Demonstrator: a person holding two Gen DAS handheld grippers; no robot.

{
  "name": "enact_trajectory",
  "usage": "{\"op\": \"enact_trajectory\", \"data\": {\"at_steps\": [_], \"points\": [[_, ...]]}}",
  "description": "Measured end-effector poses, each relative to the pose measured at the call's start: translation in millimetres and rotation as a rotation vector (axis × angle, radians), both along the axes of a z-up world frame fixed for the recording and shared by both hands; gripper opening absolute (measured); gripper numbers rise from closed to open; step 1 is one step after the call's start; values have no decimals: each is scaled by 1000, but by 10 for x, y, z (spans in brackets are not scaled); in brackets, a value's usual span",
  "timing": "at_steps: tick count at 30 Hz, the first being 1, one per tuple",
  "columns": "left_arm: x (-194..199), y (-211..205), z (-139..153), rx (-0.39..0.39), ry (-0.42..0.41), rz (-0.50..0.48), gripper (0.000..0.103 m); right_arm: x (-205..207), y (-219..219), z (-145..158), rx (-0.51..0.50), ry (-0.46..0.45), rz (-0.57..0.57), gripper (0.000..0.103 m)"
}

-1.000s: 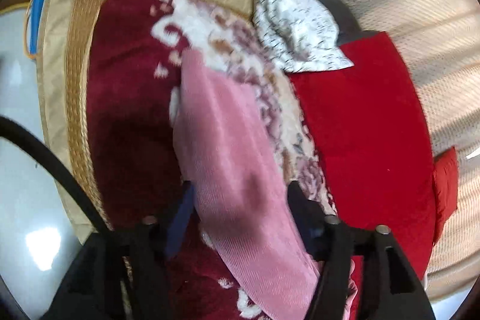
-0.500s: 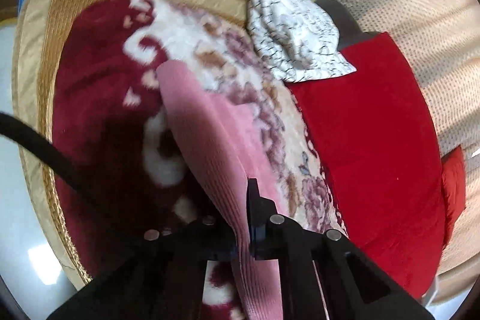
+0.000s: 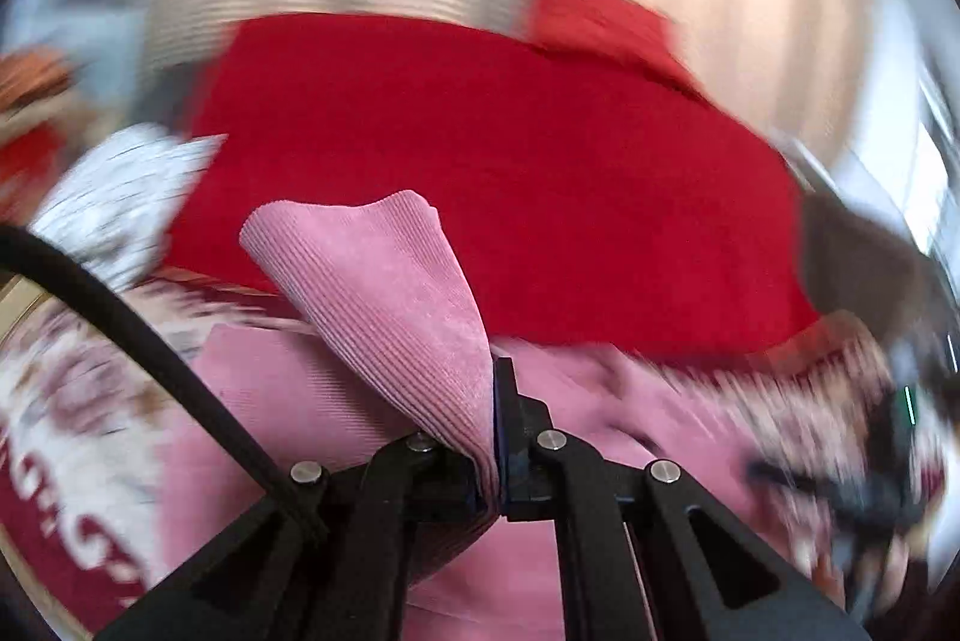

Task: Fold large clothes

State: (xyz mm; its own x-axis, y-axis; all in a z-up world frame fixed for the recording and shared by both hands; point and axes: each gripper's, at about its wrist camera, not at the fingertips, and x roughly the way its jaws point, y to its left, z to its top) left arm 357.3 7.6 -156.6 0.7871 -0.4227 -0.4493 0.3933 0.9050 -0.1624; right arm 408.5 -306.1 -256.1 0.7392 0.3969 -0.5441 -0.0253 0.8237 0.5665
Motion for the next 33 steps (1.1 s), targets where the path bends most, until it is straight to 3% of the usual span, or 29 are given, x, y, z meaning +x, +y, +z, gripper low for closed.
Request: {"op": "enact_trajectory", "data": {"at_steps": [1,2,3,5,9,12,17,19,22,24,26,27,28,33], "points": [[-43,-243,-83,63,15,-69,6,-4,-45,0,11,1,-15,71],[-78,-435,-180,123,31,-124,15,-9,-90,-3,27,4,-28,71],[-104,-558,-266,171,44,-162,32,-3,-151,-11,52,13,-41,71],[-155,-634,-336,212,40,-191,54,20,-214,-21,82,29,-55,72],[-154,-233,-145,32,13,-219,78,36,-283,-46,138,49,-64,77],[-22,119,-53,-44,16,-91,82,68,-259,-57,146,56,-52,77],[427,696,-342,-81,200,169,82,182,-67,-87,184,80,23,79],[511,832,-464,-105,256,217,82,302,19,-122,195,93,41,88],[553,881,-614,-78,294,260,82,486,121,-229,250,131,56,88],[495,878,-697,-41,318,268,82,544,256,-257,226,141,74,89],[532,814,-779,-6,355,255,82,533,428,-187,163,97,114,75],[546,784,-819,15,367,250,82,526,516,-150,152,80,151,53],[557,750,-832,36,376,243,82,503,617,-97,97,63,160,18],[520,637,-820,56,375,209,82,214,769,260,-68,-108,134,7]]}}
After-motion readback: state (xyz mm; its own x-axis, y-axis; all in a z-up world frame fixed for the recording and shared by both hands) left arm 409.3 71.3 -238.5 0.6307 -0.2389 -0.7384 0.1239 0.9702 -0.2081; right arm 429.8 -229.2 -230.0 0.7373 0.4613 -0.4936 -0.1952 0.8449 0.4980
